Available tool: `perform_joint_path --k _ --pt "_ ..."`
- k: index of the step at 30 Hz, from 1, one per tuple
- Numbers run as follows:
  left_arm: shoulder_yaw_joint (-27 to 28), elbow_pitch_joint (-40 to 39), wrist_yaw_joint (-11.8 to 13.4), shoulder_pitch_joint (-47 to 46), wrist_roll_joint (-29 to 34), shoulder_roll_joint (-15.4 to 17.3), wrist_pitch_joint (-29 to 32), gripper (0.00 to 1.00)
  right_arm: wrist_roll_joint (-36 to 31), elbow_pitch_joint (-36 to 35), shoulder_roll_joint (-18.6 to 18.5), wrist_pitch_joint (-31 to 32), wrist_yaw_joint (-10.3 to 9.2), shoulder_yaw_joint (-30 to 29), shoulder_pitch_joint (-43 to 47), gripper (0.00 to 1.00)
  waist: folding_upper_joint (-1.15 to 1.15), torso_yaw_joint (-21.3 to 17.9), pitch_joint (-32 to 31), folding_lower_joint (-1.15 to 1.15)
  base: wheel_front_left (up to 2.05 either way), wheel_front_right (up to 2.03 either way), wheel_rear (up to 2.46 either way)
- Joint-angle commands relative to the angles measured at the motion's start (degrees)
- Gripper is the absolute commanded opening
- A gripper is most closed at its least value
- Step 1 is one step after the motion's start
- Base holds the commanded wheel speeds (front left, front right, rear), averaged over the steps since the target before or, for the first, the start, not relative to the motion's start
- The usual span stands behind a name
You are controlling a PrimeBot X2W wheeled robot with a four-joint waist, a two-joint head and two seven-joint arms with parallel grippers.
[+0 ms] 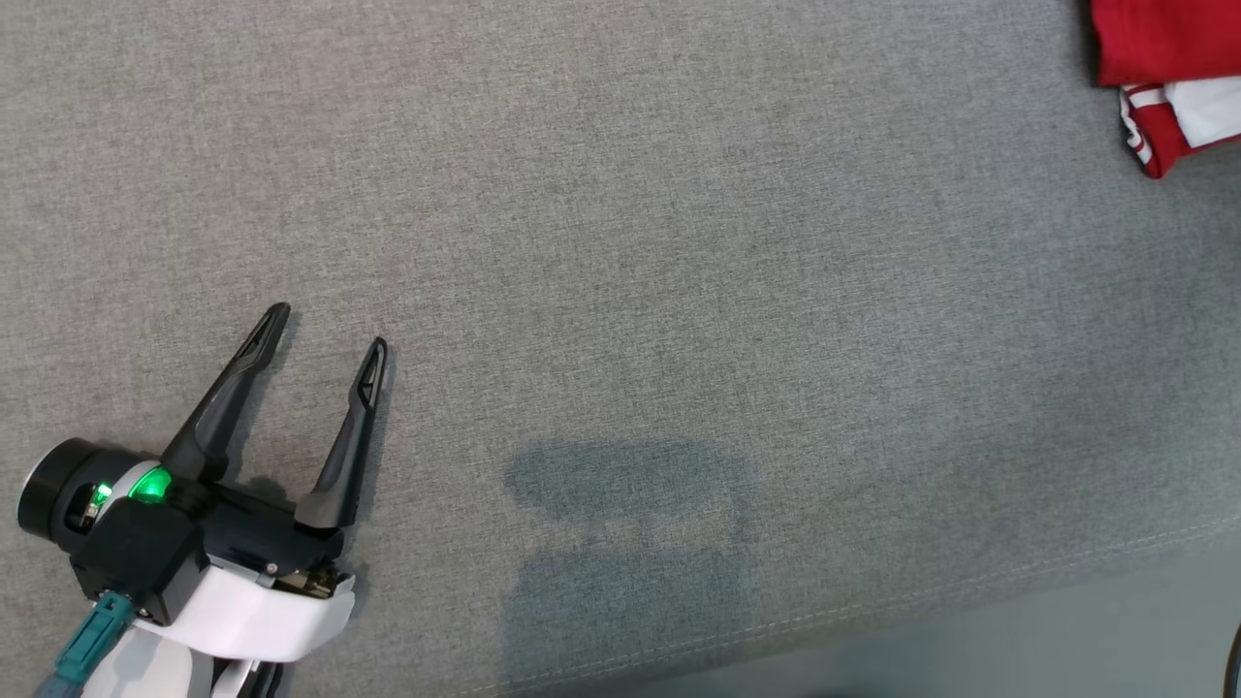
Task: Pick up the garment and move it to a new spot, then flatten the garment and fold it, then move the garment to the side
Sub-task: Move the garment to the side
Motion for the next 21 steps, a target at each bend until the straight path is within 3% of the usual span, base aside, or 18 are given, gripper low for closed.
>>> perform_joint_path --k 1,4,6,9,16,21 --pt "1.60 -0.93 -0.41 -1.63 -0.54 1.22 -0.25 1.00 -2.09 -2.52 -0.57 0.37 0.07 -1.02 -0.84 1.00 0.00 0.14 0.02 0.00 0.00 0.00 0.00" --pt "1.35 -0.82 -0.41 -2.08 -0.55 1.14 -0.25 1.00 -9.07 -6.57 1.70 0.84 0.07 -6.27 -0.87 1.00 0.00 0.30 -0.20 0.00 0.00 0.00 0.00" --pt "1.29 -0.73 -0.41 -2.24 -0.49 0.86 -0.25 1.00 -13.25 -8.73 5.58 0.33 0.07 -9.61 -1.42 1.00 0.00 0.09 -0.71 0.00 0.00 0.00 0.00" --pt "1.23 -0.51 -0.41 -2.21 -0.48 0.56 -0.25 1.00 -14.54 -8.64 7.95 -0.37 0.07 -10.77 -1.51 1.00 0.00 -0.12 -1.31 0.00 0.00 0.00 0.00" --pt "0.85 0.52 -0.41 -2.79 -0.51 -1.44 -0.25 1.00 -11.71 -4.16 11.74 -3.14 0.07 -10.07 -0.92 1.00 0.00 0.25 -4.76 0.00 0.00 0.00 0.00" --pt "1.15 1.86 -0.36 -3.21 -0.44 -3.33 -0.25 1.00 -7.78 -5.61 12.98 -3.40 0.07 -4.21 1.39 1.00 0.00 1.32 -8.33 0.00 0.00 0.00 0.00"
